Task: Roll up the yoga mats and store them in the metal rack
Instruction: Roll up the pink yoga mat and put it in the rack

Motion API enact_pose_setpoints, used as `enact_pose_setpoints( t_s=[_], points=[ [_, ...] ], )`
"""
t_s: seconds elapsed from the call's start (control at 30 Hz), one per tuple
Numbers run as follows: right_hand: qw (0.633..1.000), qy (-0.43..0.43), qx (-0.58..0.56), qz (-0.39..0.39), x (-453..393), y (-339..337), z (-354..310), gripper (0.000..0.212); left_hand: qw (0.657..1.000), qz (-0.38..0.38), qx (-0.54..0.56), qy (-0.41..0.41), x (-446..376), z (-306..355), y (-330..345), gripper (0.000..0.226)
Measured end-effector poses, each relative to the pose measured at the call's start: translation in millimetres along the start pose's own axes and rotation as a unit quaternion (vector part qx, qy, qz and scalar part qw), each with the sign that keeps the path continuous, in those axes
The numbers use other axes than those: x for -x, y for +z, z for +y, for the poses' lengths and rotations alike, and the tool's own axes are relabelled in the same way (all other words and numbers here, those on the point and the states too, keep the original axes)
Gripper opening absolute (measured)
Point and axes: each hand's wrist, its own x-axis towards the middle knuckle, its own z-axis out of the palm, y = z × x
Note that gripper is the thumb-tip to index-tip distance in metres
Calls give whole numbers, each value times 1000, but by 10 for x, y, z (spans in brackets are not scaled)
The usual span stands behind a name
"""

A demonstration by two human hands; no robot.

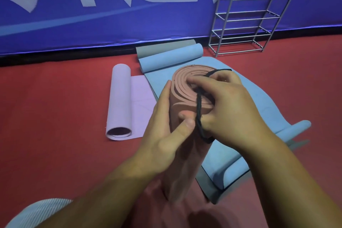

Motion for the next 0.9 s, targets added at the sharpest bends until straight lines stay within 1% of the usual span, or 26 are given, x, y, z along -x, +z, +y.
enact_pose_setpoints(
  t_s=[0.03, 0.1, 0.13, 0.17, 0.27, 0.33, 0.37, 0.4, 0.47, 0.53, 0.6, 0.63, 0.7, 0.73, 0.8, 0.83, 0.9],
  points=[
    [1000, -2, 5, -4, -2, 5, -6, 73, 1000, 14, -4, -8, 0, -2, -4, 74],
    [1000, -10, 13, -8, -12, 18, -15, 76, 999, 35, -23, -30, 7, -21, -19, 95],
    [1000, -12, 12, -11, -16, 28, -21, 77, 997, 43, -37, -46, 5, -12, -22, 102],
    [1000, -9, 7, -14, -22, 42, -21, 80, 995, 53, -51, -64, -7, 6, -30, 105],
    [1000, 10, -12, -12, -36, 78, -34, 91, 988, 86, -96, -81, -56, 67, -54, 91],
    [1000, 12, -17, -9, -39, 102, -54, 94, 986, 100, -125, -48, -65, 138, -58, 72],
    [1000, 9, -19, -9, -43, 114, -65, 94, 982, 114, -147, -26, -63, 190, -58, 64],
    [1000, 8, -21, -8, -48, 117, -77, 93, 975, 135, -179, -3, -59, 244, -67, 62],
    [1000, 13, -24, -7, -59, 112, -81, 91, 949, 183, -253, 49, -58, 318, -99, 54],
    [999, 23, -26, -11, -62, 97, -72, 91, 915, 210, -334, 84, -61, 367, -136, 36],
    [999, 22, -24, -11, -50, 89, -76, 92, 891, 206, -395, 85, -77, 410, -157, 18],
    [999, 21, -23, -12, -45, 89, -78, 93, 889, 198, -404, 80, -88, 418, -176, 13],
    [999, 27, -28, -16, -34, 81, -74, 93, 889, 186, -409, 85, -111, 405, -250, 15],
    [999, 31, -34, -19, -28, 77, -66, 90, 883, 185, -421, 90, -128, 382, -306, 16],
    [998, 34, -42, -23, -16, 70, -57, 75, 874, 187, -439, 95, -166, 312, -420, 19],
    [998, 32, -40, -23, -7, 69, -56, 68, 876, 188, -435, 91, -188, 279, -468, 23],
    [999, 24, -32, -25, 11, 67, -63, 59, 883, 187, -421, 87, -233, 233, -545, 33]
  ],
)
